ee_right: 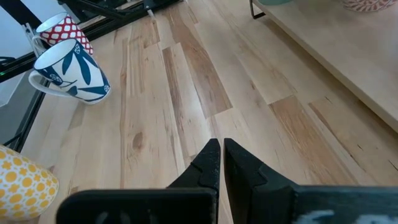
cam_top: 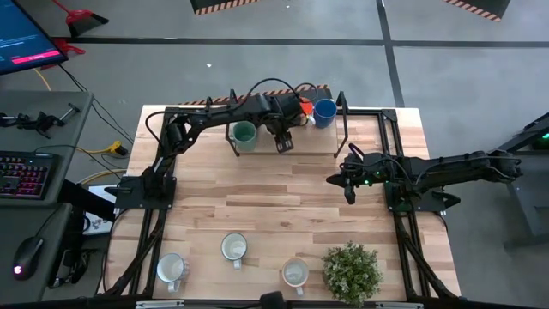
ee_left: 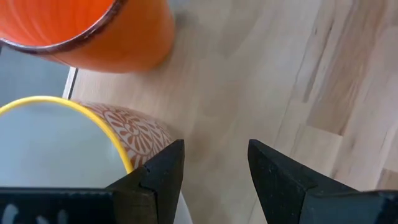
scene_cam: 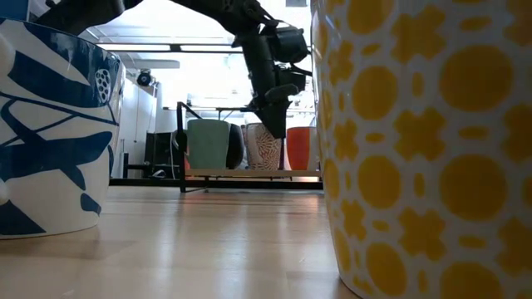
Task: Place coffee mugs
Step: Put the orange pattern mug on the shelf
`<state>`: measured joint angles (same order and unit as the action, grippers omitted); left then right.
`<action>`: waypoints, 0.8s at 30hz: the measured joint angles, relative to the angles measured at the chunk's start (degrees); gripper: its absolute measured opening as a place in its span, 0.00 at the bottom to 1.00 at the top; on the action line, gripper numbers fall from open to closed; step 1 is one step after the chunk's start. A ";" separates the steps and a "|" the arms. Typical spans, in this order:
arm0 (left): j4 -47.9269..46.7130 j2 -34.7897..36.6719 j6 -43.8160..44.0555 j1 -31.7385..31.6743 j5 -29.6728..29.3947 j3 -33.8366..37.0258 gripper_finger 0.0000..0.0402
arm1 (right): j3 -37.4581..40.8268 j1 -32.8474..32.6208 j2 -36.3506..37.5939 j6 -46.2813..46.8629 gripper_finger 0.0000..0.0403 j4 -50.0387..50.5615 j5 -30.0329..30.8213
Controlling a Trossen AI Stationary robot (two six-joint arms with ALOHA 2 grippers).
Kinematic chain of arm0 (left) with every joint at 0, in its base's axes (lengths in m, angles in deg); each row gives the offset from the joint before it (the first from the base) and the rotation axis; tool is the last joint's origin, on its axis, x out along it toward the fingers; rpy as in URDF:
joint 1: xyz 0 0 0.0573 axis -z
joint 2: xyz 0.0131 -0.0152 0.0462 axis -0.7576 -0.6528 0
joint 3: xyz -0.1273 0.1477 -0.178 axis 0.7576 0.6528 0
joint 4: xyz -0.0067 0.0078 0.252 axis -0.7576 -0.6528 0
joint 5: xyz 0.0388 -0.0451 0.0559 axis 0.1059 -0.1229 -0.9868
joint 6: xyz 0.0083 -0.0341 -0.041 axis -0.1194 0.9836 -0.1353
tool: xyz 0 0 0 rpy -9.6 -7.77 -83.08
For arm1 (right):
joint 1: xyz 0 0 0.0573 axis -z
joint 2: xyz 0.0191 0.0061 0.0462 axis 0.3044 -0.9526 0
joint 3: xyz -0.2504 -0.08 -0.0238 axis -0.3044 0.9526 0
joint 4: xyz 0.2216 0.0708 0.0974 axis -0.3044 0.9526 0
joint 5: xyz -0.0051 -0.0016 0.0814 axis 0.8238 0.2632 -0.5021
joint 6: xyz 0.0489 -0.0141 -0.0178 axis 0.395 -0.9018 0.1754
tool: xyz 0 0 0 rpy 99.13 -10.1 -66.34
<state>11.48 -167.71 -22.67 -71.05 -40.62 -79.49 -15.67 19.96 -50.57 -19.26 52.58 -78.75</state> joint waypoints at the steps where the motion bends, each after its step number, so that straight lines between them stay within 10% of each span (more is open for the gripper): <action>1: -0.06 0.00 0.33 0.00 0.06 0.00 0.42 | 0.00 0.00 0.00 0.00 0.01 0.00 0.00; 24: -5.42 0.04 0.15 0.89 -5.81 -0.02 0.42 | 0.00 0.00 0.00 0.00 0.01 0.04 0.00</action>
<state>6.06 -167.67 -22.52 -70.16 -46.42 -79.51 -15.67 19.96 -50.57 -19.26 52.62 -78.75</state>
